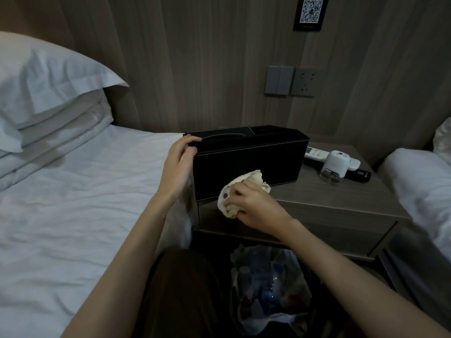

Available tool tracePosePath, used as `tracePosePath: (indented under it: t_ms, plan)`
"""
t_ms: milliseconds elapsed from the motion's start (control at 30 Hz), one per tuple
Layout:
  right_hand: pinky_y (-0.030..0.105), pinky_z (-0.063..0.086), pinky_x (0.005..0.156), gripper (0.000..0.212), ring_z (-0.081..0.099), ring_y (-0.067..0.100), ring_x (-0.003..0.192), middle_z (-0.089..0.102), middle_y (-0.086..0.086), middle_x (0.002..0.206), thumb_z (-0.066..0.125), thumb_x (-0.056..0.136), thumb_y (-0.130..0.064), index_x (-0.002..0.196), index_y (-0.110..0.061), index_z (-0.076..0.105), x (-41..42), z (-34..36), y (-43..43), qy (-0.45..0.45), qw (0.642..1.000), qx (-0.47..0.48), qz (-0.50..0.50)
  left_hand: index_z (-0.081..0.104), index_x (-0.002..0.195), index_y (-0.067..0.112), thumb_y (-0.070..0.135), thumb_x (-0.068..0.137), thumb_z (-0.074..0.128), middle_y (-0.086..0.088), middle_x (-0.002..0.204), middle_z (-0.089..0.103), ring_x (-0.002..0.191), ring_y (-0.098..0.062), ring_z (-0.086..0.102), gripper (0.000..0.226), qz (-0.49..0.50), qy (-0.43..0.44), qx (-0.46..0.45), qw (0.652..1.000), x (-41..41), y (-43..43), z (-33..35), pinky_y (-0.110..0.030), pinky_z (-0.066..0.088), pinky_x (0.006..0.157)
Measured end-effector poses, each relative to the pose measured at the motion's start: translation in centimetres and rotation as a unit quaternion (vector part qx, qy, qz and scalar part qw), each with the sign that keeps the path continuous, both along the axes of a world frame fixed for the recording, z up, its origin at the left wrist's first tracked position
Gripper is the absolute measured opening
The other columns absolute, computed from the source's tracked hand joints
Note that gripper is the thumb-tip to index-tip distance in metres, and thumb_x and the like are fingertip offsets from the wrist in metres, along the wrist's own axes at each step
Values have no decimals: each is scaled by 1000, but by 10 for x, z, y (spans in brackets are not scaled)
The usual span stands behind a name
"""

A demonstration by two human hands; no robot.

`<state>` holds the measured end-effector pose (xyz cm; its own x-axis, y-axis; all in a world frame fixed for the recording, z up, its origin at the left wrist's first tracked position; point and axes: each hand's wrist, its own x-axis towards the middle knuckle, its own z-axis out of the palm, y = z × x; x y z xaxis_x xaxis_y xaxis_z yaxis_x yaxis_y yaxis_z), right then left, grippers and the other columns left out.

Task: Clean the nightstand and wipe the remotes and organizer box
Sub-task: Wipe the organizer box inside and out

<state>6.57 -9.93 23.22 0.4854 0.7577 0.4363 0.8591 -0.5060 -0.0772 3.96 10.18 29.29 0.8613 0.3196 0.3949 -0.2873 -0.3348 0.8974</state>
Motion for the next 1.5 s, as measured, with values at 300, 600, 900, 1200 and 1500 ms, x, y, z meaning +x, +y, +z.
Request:
tracePosePath:
  t_ms: [300, 600, 900, 1200, 1500]
  plan:
    - [32, 45, 77, 25, 49, 20, 94, 56, 5, 99, 69, 77, -7, 101, -14, 71, -6, 46, -50, -109, 972, 177, -106, 69, 110, 18, 25, 87, 57, 0, 105, 63, 104, -14, 56, 27, 125, -135, 344, 921, 1, -64, -3, -38, 10, 121]
    - [32, 47, 77, 39, 48, 20, 99, 56, 8, 108, 65, 78, -3, 115, -12, 68, -6, 47, -48, -127, 966, 195, -112, 63, 120, 23, 20, 85, 47, 5, 111, 55, 105, -11, 49, 39, 74, -116, 377, 916, 9, -50, -8, -20, 16, 91]
    - [30, 52, 61, 52, 44, 18, 105, 54, 7, 112, 65, 79, -11, 130, -16, 58, 6, 54, 10, -102, 984, 125, -74, 70, 101, 29, 16, 80, 45, 6, 97, 58, 104, -4, 52, 35, 4, -90, 274, 958, 13, -4, 8, -9, 14, 94]
    - [40, 56, 75, 57, 51, 25, 106, 56, 7, 111, 71, 75, -12, 130, -14, 57, 11, -7, 22, -57, 997, 11, -40, 67, 92, 35, 18, 80, 50, 2, 87, 54, 92, -3, 51, 27, 30, -99, 254, 962, 14, -4, 7, -7, 14, 92]
    - [35, 55, 67, 55, 45, 20, 97, 50, 5, 112, 65, 76, -17, 130, -15, 53, -10, 11, -6, -72, 997, 10, 11, 65, 90, 36, 20, 79, 51, 8, 80, 46, 87, -1, 49, 24, 34, -94, 250, 963, 13, -4, 8, -6, 12, 93]
